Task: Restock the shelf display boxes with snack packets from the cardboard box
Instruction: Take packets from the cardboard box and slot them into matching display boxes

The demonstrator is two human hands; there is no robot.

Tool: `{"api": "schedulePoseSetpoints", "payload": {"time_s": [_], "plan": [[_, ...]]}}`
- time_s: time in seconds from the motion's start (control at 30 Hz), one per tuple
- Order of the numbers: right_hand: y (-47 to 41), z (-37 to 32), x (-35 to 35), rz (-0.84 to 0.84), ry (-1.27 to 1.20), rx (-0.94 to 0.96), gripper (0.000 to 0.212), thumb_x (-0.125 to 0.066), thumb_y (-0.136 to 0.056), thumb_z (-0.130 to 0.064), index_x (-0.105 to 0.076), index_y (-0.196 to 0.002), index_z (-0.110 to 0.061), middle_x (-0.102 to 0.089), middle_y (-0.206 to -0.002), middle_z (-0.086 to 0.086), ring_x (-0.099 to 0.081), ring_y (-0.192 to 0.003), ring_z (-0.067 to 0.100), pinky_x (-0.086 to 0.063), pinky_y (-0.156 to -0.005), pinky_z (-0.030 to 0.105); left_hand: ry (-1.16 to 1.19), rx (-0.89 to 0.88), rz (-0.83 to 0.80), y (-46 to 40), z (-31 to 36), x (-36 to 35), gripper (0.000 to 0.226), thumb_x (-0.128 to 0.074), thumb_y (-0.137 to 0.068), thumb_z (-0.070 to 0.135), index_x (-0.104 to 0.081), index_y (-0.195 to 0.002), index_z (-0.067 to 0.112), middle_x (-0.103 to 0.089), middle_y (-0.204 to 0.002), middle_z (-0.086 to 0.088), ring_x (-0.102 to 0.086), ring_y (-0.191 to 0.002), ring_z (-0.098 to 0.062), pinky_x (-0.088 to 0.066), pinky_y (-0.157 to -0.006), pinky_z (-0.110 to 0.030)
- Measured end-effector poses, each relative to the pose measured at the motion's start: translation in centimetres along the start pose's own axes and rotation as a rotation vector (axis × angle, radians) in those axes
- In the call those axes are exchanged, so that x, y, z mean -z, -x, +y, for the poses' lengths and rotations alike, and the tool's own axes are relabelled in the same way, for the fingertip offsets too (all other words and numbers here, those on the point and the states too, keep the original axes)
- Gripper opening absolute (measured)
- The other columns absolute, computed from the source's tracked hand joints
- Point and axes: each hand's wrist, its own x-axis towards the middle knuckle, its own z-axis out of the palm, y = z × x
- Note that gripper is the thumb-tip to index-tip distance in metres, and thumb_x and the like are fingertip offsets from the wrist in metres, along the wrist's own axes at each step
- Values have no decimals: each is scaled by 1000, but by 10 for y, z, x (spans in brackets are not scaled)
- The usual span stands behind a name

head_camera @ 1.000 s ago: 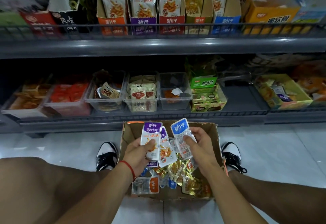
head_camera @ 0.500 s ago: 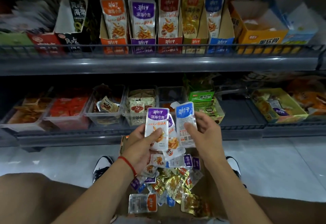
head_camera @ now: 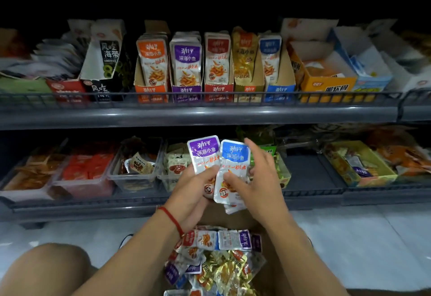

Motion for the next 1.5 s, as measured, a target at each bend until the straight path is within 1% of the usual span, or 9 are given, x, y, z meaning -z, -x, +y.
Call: {"api": "schedulePoseSetpoints", "payload": {"time_s": [0.1, 0.27, 0.4, 0.6, 0.7, 0.97, 1.1, 1.27, 1.5], "plan": [[-16, -11, 20, 2, 47, -26, 94, -85, -80, -30, -27, -153, -40, -55, -132, -13, -64, -104, 5, -59, -82, 25, -78, -36, -99, -4, 14, -3, 38, -65, -92, 5, -59, -129, 9, -73, -119, -12, -70, -110, -32, -54, -97, -53], [-42, -32, 53, -6, -50, -147, 52, -85, -79, -35, -51, -119, -34, -72, -103, -10, -72, -83, 2, -62, -68, 29, -225, -123, -237, -17, 36, -9, 65, -71, -77, -20, -54, -132, 12, -72, -122, -13, -69, -113, -31, -54, -98, -48], [-67, -40, 74, -24, -145, -160, 25, -77, -88, -31, -62, -104, -19, -77, -86, 3, -67, -61, 12, -50, -53, 30, -255, -139, -269, -30, 53, -15, 60, -71, -79, -16, -56, -129, 14, -73, -119, -11, -71, -109, -29, -59, -91, -49], [-102, -58, 116, -72, -67, -142, 14, -69, -95, -28, -65, -95, -14, -79, -86, 1, -69, -73, 16, -52, -63, 35, -188, -147, -256, -49, 58, -22, 54, -73, -82, -5, -55, -129, 12, -73, -118, -11, -70, -111, -29, -58, -93, -50], [-132, -76, 150, 49, 12, 6, 9, -68, -96, -28, -65, -93, -20, -78, -86, -1, -68, -70, 8, -48, -54, 27, -192, -174, -223, -56, 62, -23, 50, -72, -84, -6, -57, -127, 14, -75, -116, -9, -72, -107, -26, -60, -88, -44], [-239, -122, 200, 302, 454, 347, 16, -63, -99, -22, -62, -114, -18, -65, -104, -2, -65, -87, 10, -54, -66, 20, -228, -151, -203, -63, 68, -29, 48, -74, -83, -2, -59, -123, 19, -77, -109, -2, -74, -102, -21, -60, -86, -44], [-279, -115, 192, 246, 520, 313, 27, -62, -99, -22, -60, -125, -17, -67, -122, 6, -65, -103, 18, -59, -84, 38, -247, -137, -187, -66, 71, -30, 49, -75, -82, 0, -59, -123, 21, -77, -109, -1, -74, -102, -20, -59, -90, -48], [-301, -94, 169, 159, 562, 319, 28, -59, -100, -20, -59, -128, -16, -64, -123, 6, -60, -106, 14, -47, -75, 21, -225, -132, -149, -70, 77, -26, 49, -75, -81, 0, -60, -123, 19, -77, -110, -2, -74, -102, -22, -58, -91, -51], [-313, -69, 150, 150, 669, 339, 20, -68, -94, -17, -64, -113, -26, -63, -124, 4, -58, -118, 21, -49, -92, 32, -206, -114, -142, -70, 78, -25, 48, -73, -84, -3, -59, -123, 20, -77, -109, -2, -74, -102, -20, -60, -86, -45]]}}
